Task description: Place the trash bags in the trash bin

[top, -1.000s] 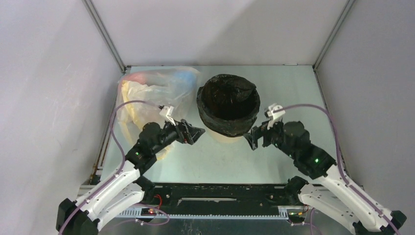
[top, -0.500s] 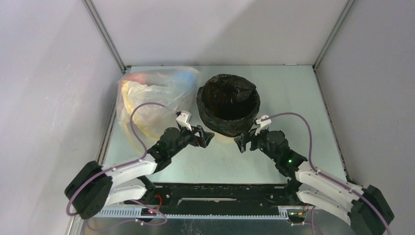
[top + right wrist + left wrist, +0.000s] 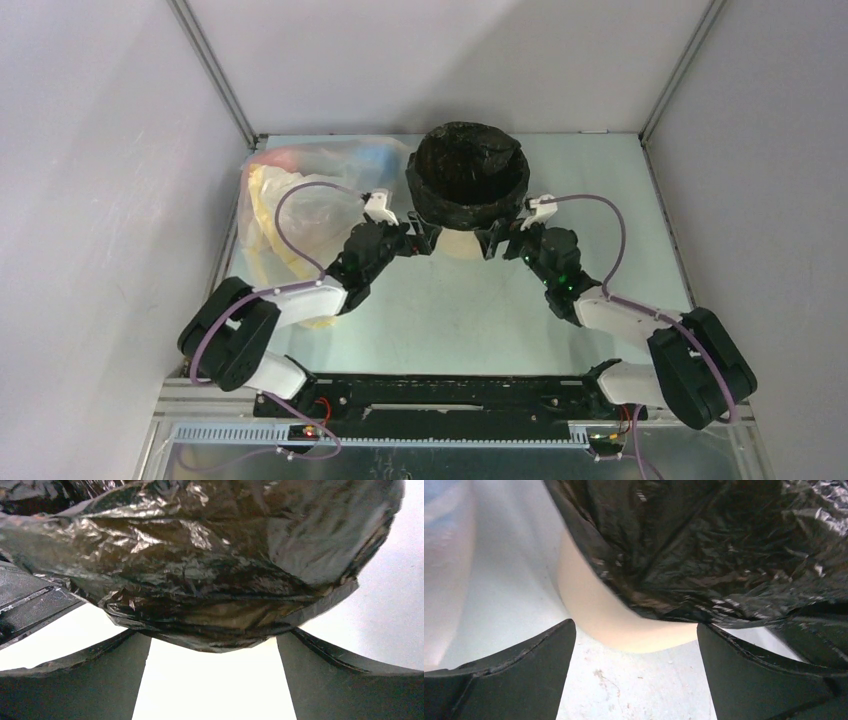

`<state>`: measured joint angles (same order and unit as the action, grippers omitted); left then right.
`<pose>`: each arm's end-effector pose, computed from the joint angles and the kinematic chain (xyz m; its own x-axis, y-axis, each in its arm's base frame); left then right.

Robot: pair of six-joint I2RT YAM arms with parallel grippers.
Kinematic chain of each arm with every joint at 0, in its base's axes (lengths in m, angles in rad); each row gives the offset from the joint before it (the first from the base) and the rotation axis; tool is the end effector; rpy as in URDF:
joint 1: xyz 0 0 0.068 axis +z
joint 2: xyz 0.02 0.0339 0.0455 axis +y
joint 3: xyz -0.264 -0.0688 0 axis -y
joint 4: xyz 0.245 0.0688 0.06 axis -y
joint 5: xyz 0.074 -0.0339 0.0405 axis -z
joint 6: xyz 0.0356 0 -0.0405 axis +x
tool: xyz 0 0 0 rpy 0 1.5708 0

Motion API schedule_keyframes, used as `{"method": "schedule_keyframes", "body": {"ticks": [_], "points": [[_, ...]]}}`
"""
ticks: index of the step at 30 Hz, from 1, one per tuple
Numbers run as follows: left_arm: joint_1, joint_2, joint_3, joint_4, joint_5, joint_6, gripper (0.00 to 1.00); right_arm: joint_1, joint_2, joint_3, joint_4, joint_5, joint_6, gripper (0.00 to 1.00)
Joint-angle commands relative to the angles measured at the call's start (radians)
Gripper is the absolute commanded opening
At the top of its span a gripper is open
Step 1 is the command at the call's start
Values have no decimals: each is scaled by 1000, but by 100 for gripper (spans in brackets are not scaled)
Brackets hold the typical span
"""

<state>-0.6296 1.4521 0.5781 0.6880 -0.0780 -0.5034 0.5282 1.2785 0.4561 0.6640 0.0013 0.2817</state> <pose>0.2438 -0.1742 0.2060 -0.3843 -0.3151 -0.8678 0.3879 0.7979 -0.4615 0.2270 0.1324 0.2103 -0.2707 0.1639 -0.9486 -0.4452 0.8524 0.2743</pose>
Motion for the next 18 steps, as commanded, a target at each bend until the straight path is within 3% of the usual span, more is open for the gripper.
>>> {"method": "schedule_keyframes", "body": {"ticks": [1,7,15,18], "points": [[32,-80,-34,33,-57,-5,100,-54,-54,38,24,-51,25,97],[69,-328,-169,-123,-133,59,100,-87,-258,14,-236,22,-63,98],[94,-614,-302,-282,-214,62,100,-151,-519,-145,-339,90,-32,100],[120,-699,-323,-349,-266,56,100,-166,-551,-168,-422,217,15,100]]}}
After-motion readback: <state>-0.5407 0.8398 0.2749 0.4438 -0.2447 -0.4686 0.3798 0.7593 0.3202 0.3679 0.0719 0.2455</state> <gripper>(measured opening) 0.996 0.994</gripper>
